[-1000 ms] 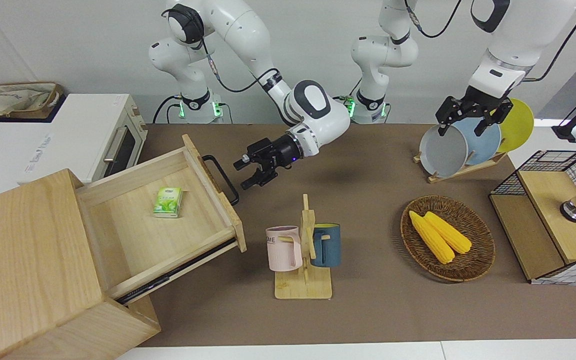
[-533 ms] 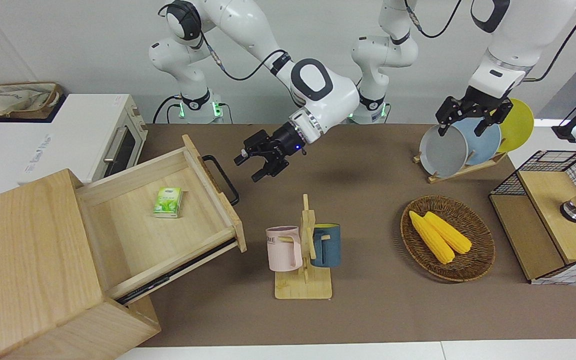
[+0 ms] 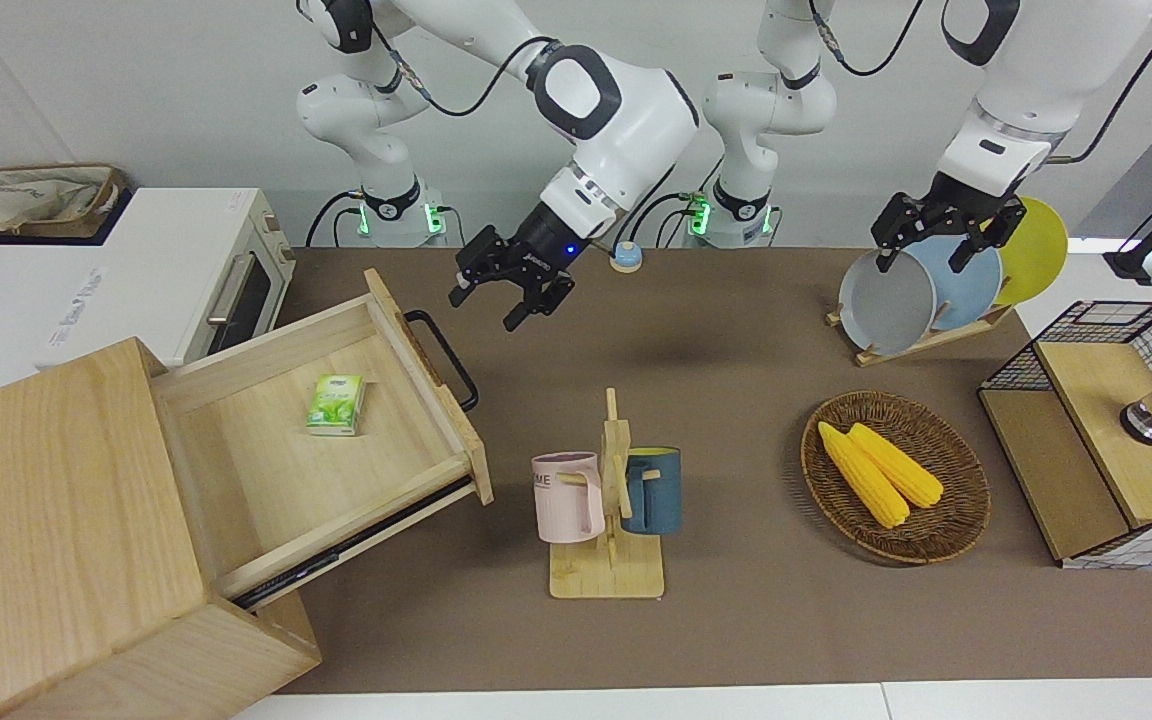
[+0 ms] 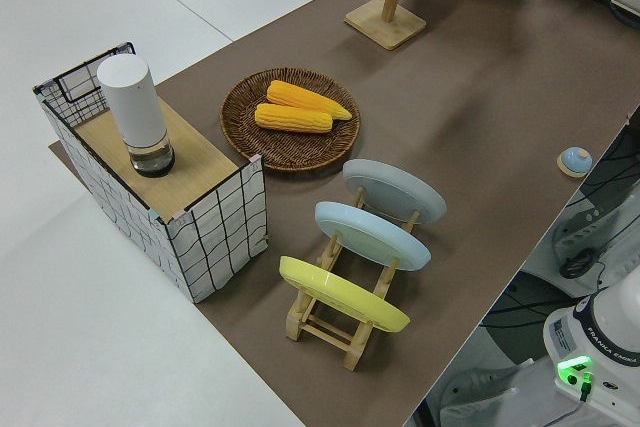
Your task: Slide drawer open with right arm
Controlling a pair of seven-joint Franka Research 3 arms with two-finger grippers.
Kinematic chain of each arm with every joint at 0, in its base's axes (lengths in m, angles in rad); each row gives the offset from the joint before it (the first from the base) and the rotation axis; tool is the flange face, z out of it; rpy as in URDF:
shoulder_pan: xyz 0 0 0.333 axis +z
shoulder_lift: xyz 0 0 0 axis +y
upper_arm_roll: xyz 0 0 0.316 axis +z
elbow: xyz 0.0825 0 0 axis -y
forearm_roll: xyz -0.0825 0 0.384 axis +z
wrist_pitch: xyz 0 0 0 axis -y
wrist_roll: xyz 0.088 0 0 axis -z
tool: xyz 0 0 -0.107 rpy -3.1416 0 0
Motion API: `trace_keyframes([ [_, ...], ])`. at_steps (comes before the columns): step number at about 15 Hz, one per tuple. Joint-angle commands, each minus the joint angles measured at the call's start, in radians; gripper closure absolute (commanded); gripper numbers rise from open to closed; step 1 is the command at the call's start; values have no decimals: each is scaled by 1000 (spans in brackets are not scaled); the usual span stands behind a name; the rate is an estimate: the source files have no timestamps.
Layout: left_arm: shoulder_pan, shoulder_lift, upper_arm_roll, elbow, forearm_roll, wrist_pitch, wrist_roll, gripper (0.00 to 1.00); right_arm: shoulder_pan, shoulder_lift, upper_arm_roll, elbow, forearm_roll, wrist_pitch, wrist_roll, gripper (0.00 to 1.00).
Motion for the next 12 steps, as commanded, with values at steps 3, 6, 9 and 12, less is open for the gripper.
trace_keyframes([
  [3,-17,13,17,20,12,0,8,5,-136,-114,5,-5,273,31,-50,17],
  [6,-17,13,17,20,12,0,8,2,-204,-170,-19,-5,457,31,-51,17],
  [9,-17,13,17,20,11,0,8,2,-213,-222,-104,-6,582,28,-175,17],
  [12,-17,13,17,20,12,0,8,5,-251,-259,-167,-12,686,19,-258,15],
])
